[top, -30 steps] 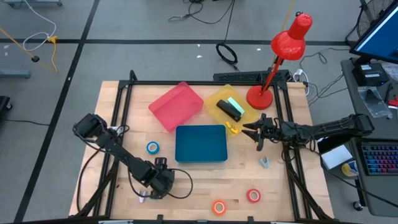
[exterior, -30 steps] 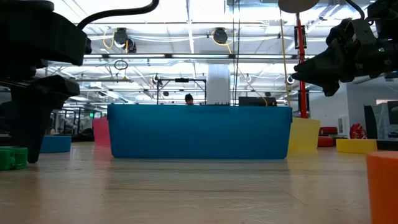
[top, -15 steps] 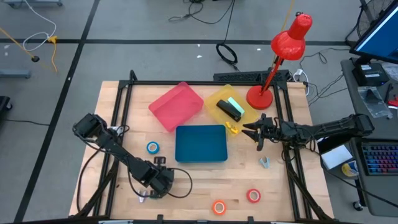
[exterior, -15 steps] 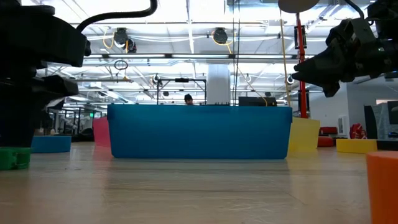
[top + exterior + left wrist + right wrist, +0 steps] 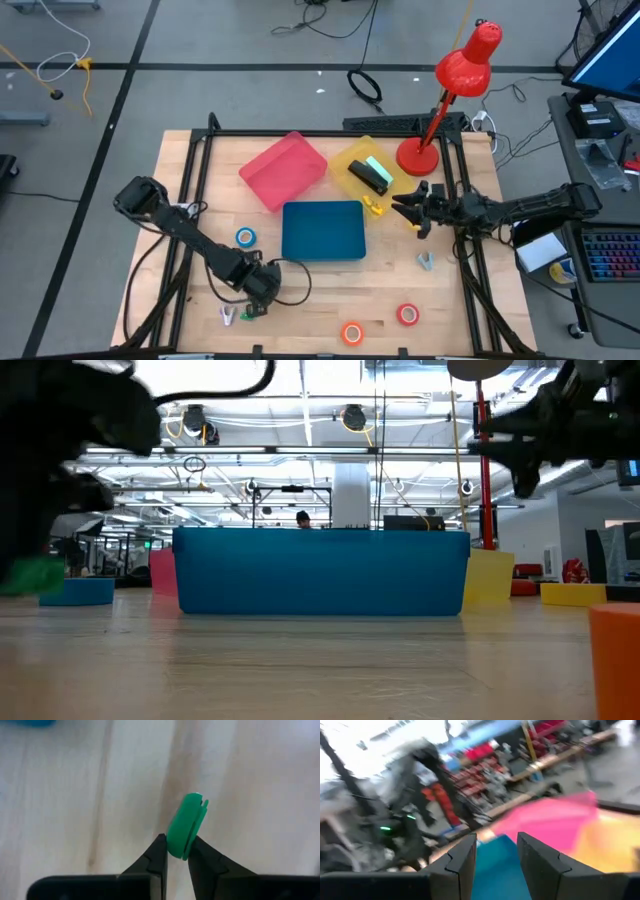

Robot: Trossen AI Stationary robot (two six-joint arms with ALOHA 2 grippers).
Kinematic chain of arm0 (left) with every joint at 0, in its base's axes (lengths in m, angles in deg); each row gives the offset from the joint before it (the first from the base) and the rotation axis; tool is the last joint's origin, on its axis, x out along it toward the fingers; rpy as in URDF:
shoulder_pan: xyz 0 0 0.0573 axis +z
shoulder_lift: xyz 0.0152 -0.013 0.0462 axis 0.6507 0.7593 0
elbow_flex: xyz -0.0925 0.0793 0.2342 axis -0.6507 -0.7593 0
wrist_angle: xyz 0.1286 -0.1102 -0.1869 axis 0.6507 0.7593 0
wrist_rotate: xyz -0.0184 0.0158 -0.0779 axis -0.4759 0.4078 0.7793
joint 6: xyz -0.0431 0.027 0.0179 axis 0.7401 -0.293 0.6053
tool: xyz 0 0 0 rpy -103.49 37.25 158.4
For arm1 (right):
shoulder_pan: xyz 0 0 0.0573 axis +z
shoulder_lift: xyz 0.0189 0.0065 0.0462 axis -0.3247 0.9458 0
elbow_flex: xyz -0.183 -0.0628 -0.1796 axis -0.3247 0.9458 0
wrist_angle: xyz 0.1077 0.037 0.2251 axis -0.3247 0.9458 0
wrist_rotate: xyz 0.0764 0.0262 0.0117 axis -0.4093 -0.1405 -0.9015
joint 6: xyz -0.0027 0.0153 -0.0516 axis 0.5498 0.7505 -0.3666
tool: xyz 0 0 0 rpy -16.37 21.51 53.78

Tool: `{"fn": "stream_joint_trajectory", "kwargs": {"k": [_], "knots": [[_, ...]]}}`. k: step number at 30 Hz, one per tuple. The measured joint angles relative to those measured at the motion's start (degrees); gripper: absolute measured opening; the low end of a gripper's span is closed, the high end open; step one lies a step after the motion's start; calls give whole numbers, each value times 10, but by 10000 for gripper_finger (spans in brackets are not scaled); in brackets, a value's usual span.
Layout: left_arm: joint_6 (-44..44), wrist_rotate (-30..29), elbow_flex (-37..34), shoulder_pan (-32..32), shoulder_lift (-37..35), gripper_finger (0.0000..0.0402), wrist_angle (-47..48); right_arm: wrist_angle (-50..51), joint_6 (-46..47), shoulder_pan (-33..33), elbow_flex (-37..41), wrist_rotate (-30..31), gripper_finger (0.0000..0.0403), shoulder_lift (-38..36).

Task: Pick and place Stapler, Stapler remover, tape
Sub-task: Put the top green stapler into the yellow bin

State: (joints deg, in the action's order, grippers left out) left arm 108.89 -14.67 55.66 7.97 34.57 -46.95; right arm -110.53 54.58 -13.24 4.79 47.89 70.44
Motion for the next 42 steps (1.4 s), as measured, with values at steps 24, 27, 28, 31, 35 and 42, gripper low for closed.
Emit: {"fn": "stream_joint_trajectory", "kwargs": {"k": [24,27,28,31,35,42], "knots": [[-145,-141,144,189,-89,48,-176,90,-263,26,-338,-130,113,320],[-168,-163,162,207,-88,48,-146,87,-254,17,-357,-130,123,339],[-171,-176,165,212,-88,48,-145,88,-243,15,-361,-130,129,346],[-169,-202,165,221,-89,48,-132,91,-215,7,-369,-129,156,350],[-170,-208,165,231,-88,48,-132,82,-202,2,-376,-129,197,348],[-171,-210,165,240,-89,48,-146,45,-201,0,-383,-127,231,384]]}}
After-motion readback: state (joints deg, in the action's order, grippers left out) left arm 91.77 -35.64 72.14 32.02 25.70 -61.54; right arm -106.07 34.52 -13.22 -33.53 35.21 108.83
